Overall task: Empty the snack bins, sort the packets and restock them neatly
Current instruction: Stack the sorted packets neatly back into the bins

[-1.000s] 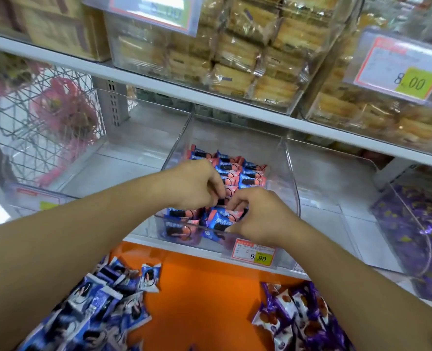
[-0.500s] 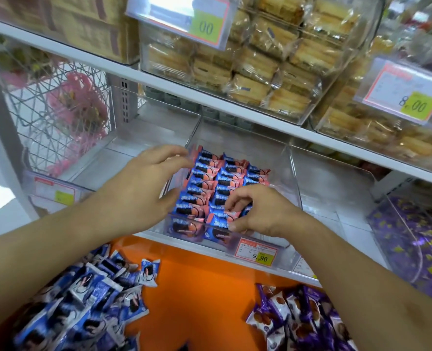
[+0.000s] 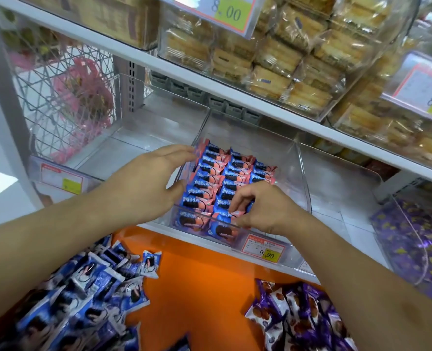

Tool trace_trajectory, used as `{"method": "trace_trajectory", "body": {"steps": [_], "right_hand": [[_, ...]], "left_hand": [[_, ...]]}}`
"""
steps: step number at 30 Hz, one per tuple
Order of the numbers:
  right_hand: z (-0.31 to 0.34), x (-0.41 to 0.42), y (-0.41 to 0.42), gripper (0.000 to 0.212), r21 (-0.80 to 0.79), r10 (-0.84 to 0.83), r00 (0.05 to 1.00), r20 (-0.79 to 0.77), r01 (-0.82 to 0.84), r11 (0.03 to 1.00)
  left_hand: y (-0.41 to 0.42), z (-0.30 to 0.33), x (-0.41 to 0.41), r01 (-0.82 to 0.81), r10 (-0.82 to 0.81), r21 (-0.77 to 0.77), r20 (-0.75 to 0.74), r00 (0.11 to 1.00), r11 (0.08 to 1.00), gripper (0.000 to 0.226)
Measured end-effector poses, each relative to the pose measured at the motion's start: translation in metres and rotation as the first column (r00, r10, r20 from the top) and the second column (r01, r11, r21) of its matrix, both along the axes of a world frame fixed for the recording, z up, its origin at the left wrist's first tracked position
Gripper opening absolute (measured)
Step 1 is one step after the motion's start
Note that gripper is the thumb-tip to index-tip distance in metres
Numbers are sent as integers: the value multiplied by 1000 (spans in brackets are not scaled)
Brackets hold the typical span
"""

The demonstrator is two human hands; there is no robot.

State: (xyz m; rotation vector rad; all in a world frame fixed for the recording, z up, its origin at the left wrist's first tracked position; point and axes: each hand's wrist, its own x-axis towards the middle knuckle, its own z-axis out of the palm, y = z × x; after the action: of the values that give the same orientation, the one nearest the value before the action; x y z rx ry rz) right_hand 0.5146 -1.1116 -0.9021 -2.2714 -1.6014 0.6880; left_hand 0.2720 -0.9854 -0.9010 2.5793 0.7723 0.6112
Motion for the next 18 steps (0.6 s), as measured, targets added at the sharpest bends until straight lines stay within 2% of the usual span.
{"method": "trace_trajectory", "body": {"steps": [6,10,13,16,18], "right_hand": [[-2,-2,4,22,-16,44,997,66,-43,999],[0,0,1,21,-13,3,999,50,-2,1000],[9,0,-10,23,-3,-48,999,-17,48,999],[27,-10,-30,21,86,-62,995,-80,69,994],[44,-25,-53,13,163,-59,994,-97,75,984]], "left_hand": [[-1,1,0,-4,4,-1,11,1000,1000,55],[0,2,1,0,0,-15,15,1000,1000,56],[-3,7,-1,1,-1,-32,4,1000,999,56],[-15,20,-8,32,-32,-36,24,999,999,50],[-31,33,-13,86,-80,-117,49,996,989,37]]}}
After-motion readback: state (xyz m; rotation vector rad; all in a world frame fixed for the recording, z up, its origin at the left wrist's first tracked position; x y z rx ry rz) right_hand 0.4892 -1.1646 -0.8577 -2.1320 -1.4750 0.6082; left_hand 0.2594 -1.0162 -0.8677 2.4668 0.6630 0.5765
